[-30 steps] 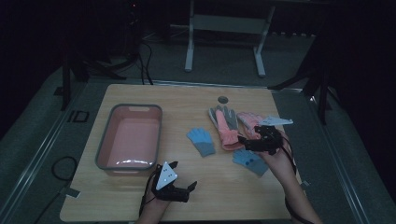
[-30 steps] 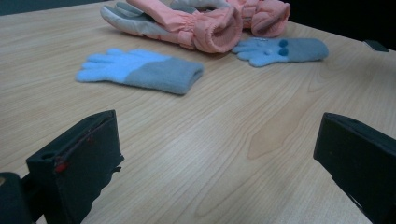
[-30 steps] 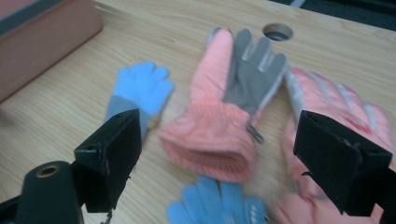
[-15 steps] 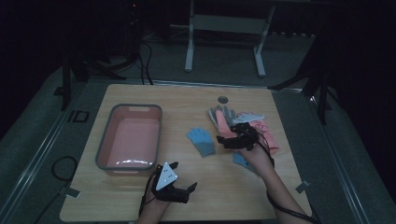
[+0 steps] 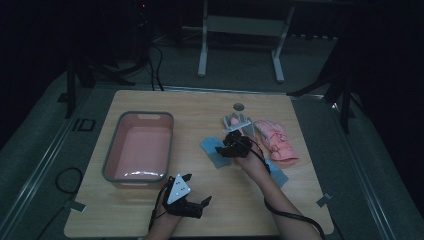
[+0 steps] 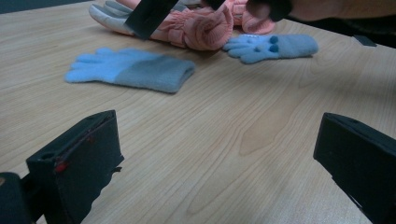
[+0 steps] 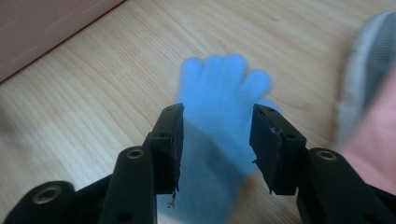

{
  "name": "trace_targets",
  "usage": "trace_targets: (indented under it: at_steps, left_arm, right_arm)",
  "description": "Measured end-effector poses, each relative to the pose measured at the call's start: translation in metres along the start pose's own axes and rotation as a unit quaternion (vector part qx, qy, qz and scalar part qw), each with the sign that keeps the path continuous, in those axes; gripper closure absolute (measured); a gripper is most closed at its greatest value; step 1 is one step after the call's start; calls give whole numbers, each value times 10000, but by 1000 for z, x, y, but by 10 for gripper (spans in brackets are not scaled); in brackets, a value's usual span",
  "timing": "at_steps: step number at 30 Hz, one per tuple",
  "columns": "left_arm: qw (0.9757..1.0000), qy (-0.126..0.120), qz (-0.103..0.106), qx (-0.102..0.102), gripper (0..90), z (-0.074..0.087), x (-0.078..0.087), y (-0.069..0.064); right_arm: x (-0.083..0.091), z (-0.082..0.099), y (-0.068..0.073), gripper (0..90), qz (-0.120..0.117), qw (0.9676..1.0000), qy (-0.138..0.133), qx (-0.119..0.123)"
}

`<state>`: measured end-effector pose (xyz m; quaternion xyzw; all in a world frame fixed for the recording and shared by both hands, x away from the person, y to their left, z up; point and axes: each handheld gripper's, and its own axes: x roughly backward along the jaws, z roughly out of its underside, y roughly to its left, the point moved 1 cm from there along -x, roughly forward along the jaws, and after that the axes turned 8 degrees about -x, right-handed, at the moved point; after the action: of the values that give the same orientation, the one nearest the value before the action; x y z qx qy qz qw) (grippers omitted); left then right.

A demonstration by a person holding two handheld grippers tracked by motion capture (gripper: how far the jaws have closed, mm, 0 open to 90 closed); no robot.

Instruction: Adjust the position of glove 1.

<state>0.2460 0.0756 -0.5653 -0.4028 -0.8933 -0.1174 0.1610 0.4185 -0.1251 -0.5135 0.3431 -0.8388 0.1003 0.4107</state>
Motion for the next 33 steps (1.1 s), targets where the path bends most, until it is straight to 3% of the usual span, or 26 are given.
trace_targets:
  at_steps: [5,10,13,16,19,22,25,30,32,33]
  left_arm:
    - [10000,-12,30,8,9,0,0,0]
    - [10000,-12,51,22,9,0,0,0]
    - [10000,-11,44,17,9,0,0,0]
    - [10000,0,38,9,9,0,0,0]
    - [10000,-15,34,33,9,0,-1,0]
    - [10000,-18,29,52,9,0,0,1]
    - [10000,-30,22,56,9,0,0,1]
    - [10000,-28,-9,51,9,0,0,1]
    - [10000,-35,-4,67,9,0,0,0]
    - [10000,-37,-13,70,9,0,0,0]
  right_arm:
    - [-22,-4,7,555,226,9995,209,103]
    - [-42,-3,10,571,521,9969,579,118]
    - [-45,-3,10,635,531,9969,584,38]
    - [-46,-1,11,780,465,9976,510,10]
    - [-45,0,12,828,397,9980,471,-109]
    - [-35,0,16,843,240,9988,285,-306]
    - [-14,0,21,846,130,9987,2,-498]
    - [33,5,30,851,349,9954,-366,-811]
    - [38,7,32,852,364,9945,-432,-877]
    - [56,20,38,854,493,9918,-557,-1039]
